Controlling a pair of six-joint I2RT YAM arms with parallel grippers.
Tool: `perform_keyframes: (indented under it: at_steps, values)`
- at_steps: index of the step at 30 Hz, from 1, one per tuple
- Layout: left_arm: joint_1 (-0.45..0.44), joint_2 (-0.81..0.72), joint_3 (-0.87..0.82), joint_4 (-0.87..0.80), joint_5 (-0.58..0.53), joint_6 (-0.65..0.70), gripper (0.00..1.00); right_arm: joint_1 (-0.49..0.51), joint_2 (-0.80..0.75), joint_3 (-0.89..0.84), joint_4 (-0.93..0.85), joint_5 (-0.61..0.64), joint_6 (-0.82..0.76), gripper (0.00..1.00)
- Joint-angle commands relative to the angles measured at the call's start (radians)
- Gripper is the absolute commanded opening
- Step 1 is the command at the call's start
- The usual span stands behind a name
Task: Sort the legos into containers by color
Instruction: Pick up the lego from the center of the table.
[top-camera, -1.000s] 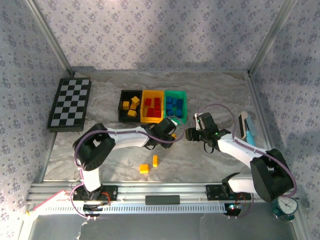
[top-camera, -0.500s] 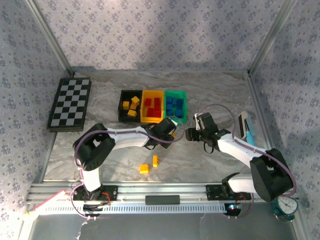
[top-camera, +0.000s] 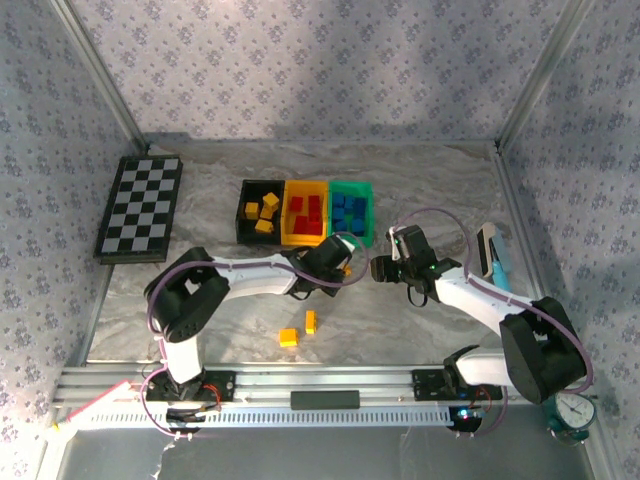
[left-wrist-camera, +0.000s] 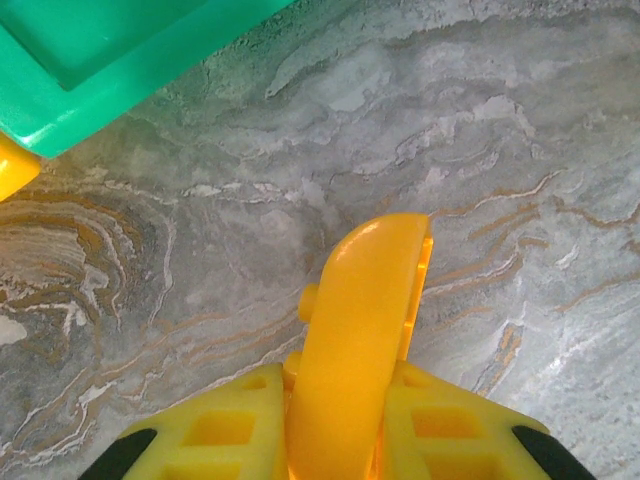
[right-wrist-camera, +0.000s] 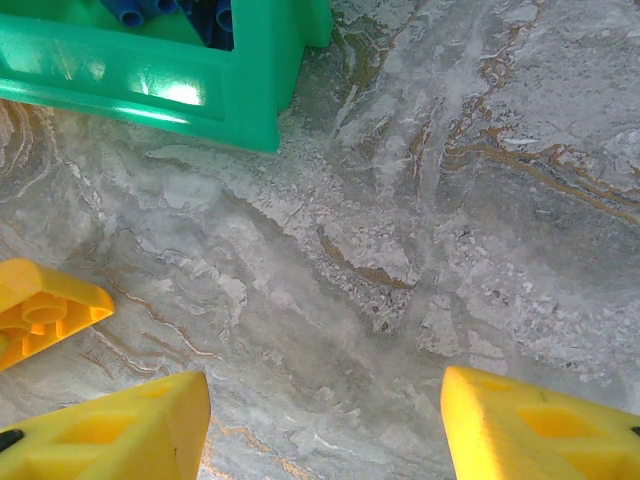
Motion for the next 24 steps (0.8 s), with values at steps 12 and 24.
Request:
perform_keyframes:
  at_steps: [12, 24]
  values:
    - [0.000, -0.108, -0.022, 0.052, -0.090, -0.004, 0.08, 0.008, 0.026, 0.026, -0.018, 0.008, 0.006, 0.64]
    - [0.045, -0.262, -0.064, 0.042, -0.127, -0.044, 0.06, 0.013, 0.025, 0.026, -0.015, 0.017, 0.005, 0.64]
